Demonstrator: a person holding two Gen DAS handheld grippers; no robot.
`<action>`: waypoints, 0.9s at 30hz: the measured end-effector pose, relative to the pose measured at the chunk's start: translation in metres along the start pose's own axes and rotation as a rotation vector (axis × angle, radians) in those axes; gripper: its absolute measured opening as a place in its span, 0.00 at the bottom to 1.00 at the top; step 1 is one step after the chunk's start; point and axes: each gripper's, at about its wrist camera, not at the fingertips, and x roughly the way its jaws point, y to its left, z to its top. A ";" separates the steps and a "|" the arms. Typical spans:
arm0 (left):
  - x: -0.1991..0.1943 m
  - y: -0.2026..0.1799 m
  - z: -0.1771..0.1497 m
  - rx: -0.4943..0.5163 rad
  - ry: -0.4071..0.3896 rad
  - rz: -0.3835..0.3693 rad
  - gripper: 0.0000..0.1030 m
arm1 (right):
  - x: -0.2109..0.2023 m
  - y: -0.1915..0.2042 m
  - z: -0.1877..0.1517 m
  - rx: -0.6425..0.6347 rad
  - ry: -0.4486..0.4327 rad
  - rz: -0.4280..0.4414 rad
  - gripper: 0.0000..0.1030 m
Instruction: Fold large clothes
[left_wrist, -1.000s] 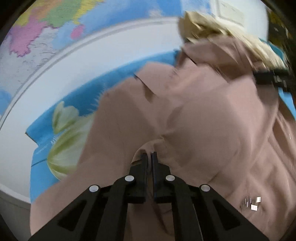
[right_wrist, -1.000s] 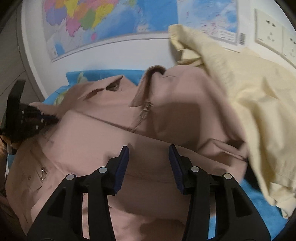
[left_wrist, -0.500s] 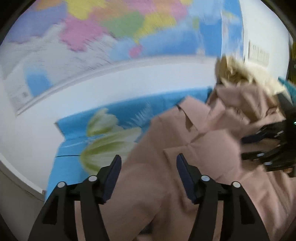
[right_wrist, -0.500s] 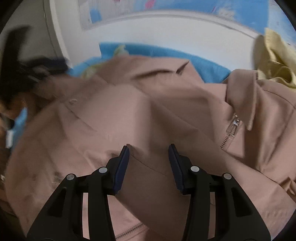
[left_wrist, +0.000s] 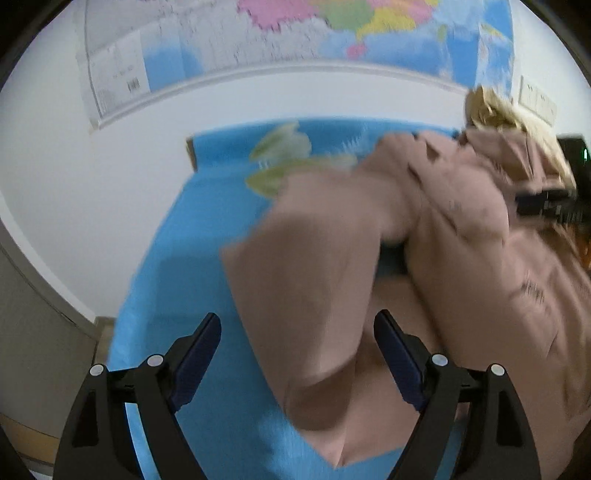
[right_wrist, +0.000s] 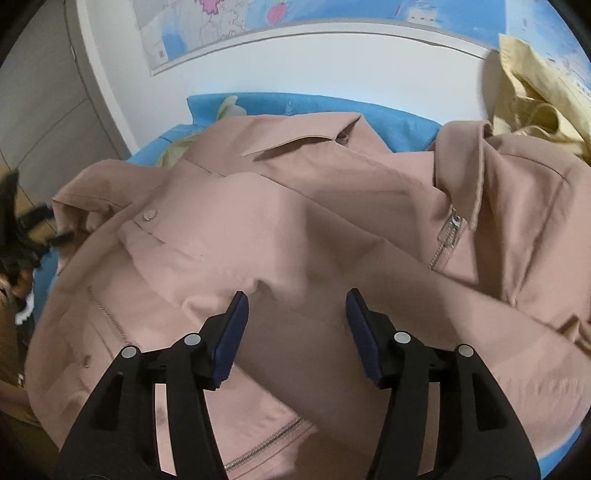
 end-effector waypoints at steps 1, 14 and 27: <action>0.003 0.000 -0.005 0.013 0.008 0.025 0.75 | -0.001 0.000 0.000 0.005 -0.001 0.007 0.55; -0.064 0.014 0.093 0.057 -0.271 0.412 0.28 | -0.043 -0.001 -0.004 0.066 -0.094 0.039 0.55; -0.014 -0.154 0.112 0.365 -0.275 -0.096 0.70 | -0.062 -0.021 -0.033 0.158 -0.090 0.047 0.56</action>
